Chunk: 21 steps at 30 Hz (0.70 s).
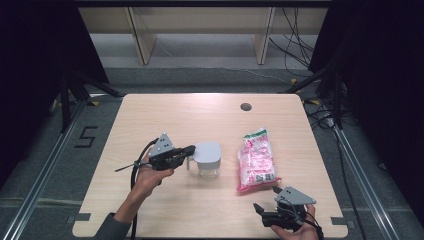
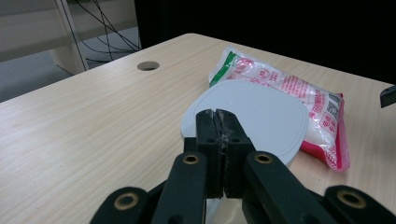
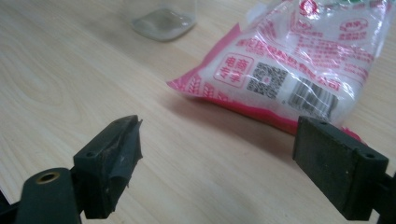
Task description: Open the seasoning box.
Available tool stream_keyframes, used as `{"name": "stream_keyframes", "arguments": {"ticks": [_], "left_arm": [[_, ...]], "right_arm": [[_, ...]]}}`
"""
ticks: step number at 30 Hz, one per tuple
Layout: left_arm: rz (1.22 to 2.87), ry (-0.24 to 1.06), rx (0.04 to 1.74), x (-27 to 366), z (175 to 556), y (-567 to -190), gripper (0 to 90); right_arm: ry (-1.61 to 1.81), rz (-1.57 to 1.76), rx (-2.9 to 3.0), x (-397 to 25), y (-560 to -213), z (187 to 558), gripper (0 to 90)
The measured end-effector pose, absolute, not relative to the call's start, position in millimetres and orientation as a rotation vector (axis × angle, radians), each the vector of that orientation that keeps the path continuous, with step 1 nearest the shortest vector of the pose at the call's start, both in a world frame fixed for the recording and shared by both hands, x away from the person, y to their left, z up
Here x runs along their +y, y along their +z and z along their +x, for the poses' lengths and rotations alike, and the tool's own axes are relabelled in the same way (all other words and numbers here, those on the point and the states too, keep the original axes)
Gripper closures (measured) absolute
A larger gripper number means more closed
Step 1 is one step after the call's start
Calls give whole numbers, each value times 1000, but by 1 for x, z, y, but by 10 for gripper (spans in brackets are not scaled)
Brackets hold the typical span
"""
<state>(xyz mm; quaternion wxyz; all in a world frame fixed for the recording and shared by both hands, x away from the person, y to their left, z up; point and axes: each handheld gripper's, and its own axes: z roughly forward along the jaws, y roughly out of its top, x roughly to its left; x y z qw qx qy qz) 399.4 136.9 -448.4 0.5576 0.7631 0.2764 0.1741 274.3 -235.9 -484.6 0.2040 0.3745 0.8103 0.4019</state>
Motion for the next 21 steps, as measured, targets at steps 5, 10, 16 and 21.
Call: {"name": "stream_keyframes", "arguments": {"ticks": [5, 10, 16, 21], "left_arm": [[1796, 412, 653, 137, 399, -449, 880], [1805, 410, 646, 137, 399, -449, 881], [1810, 413, 653, 139, 398, -449, 881], [1794, 408, 657, 139, 398, -449, 882]], "right_arm": [[1127, 994, 2284, -225, -484, 280, 222], [1118, 954, 2317, -213, -484, 291, 322], [1166, 883, 2288, -202, -474, 308, 425], [1213, 868, 2277, -191, -467, 322, 515]]}}
